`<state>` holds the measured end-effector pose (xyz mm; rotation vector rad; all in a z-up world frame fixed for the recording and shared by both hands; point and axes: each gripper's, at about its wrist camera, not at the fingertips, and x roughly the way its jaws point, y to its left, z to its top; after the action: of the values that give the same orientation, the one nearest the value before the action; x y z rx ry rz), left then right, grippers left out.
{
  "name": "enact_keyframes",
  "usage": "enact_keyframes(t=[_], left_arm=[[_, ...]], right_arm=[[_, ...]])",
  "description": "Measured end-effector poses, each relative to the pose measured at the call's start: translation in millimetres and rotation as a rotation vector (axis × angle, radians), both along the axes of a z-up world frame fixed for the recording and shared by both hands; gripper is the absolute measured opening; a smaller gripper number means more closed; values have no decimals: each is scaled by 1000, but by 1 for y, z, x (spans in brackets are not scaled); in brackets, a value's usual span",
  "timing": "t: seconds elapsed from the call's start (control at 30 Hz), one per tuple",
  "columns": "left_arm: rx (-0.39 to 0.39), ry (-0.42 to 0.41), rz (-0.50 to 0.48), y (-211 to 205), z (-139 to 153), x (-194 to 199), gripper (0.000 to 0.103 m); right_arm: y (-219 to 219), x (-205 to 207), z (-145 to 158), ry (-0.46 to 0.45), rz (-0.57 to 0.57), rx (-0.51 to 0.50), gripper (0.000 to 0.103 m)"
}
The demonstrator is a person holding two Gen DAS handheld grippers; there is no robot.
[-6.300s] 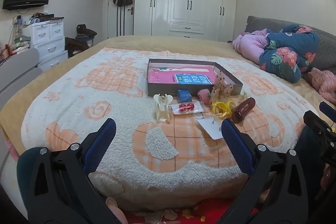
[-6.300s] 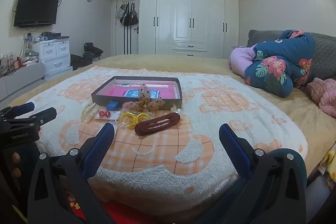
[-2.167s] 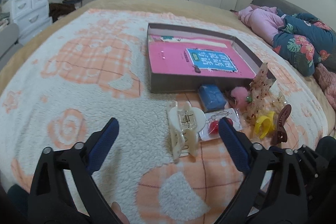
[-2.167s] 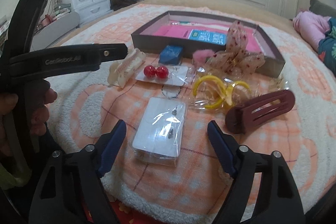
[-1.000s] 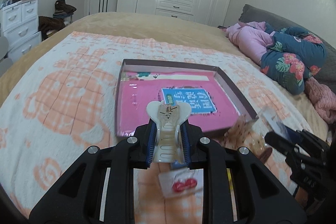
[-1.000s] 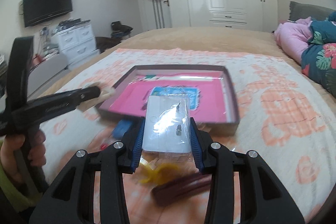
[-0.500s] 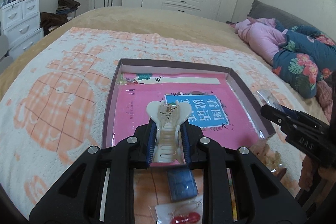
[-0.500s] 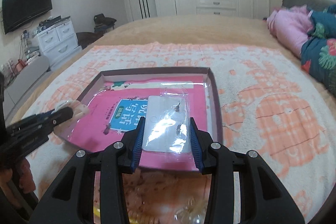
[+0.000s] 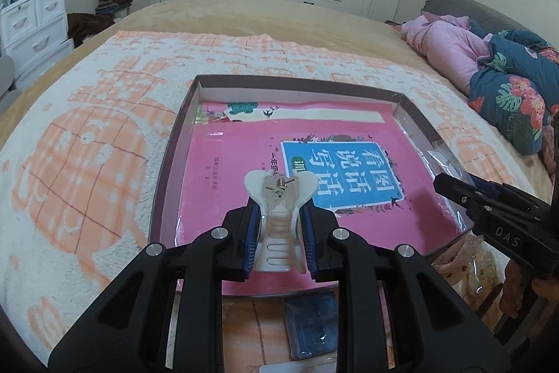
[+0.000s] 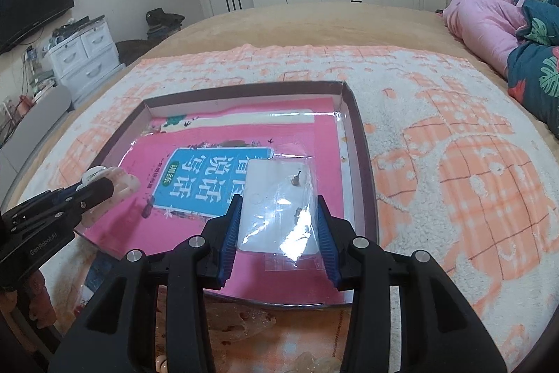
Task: Organize jewelry
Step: 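Carry the claw clip into the grey box with the left tool while the right drops the card there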
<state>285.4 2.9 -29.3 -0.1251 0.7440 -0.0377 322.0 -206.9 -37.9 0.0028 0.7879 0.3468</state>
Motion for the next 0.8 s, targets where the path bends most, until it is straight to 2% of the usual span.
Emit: enact_keyframes(t=[0.1,0.27,0.3,0.37,0.6,0.67,0.8], left_arm=[[5,5,4,1,-2,0,15],[2,5,11,3,-3,-2,16],[2,3,12,3,-3,-3,18],[0,-3,14,4,-1,-5,29],[1,-55,17,5,15,-21,39],[-1,-68,17,5,19,-25,47],[-3,-98,20,5,29,-36,54]], right_arm=[[0,1,-4,11,-3,-7,41],[-2,-2,-6,9,-15,-3,51],[-3,-2,-5,5,-16,-3,52],[-5,-5,-3,-4,-23,0,56],[-11,-19,9,-56,-27,31,71],[-12,-25,14,-79,-27,39,73],[-13,-40,27,-138,-23,38,80]])
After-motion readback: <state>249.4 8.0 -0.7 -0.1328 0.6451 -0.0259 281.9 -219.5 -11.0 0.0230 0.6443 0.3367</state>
